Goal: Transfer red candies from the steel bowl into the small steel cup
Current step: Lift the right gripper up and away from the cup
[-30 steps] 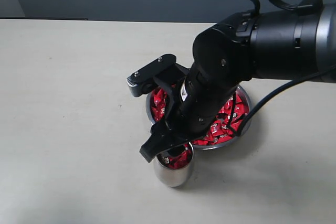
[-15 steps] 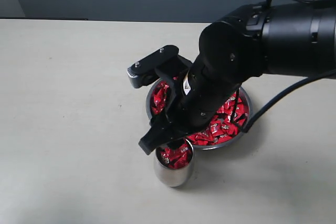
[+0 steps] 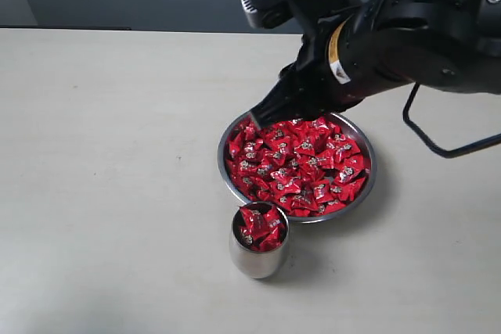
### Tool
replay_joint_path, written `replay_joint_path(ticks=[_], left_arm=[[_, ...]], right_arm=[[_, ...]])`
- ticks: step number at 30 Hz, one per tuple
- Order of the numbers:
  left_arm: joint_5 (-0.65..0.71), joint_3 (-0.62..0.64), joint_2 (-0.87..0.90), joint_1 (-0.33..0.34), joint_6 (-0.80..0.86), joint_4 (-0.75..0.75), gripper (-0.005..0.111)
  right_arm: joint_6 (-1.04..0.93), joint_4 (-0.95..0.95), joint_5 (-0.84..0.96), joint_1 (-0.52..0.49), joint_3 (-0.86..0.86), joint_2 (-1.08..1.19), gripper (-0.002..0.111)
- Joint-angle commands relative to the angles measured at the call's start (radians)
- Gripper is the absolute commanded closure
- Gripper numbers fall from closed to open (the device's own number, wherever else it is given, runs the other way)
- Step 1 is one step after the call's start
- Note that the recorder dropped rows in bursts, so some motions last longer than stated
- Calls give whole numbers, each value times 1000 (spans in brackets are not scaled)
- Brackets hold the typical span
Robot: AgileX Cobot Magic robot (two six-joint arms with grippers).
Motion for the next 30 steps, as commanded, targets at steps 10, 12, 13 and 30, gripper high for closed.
replay_joint_path(ticks=[10,12,13,30], left_arm=[[-8,5,-5,-7,-1,2,106],[-8,5,-5,-7,-1,2,106],[-8,5,-5,-7,-1,2,106],[-8,5,-5,-7,-1,2,106]], right_arm=[[282,-266,31,-166,3,-27,108],[274,-206,-31,-233,3,-27,108],[260,-177,-54,-260,3,-27,108],[-103,225,-164,-430,3,118,108]])
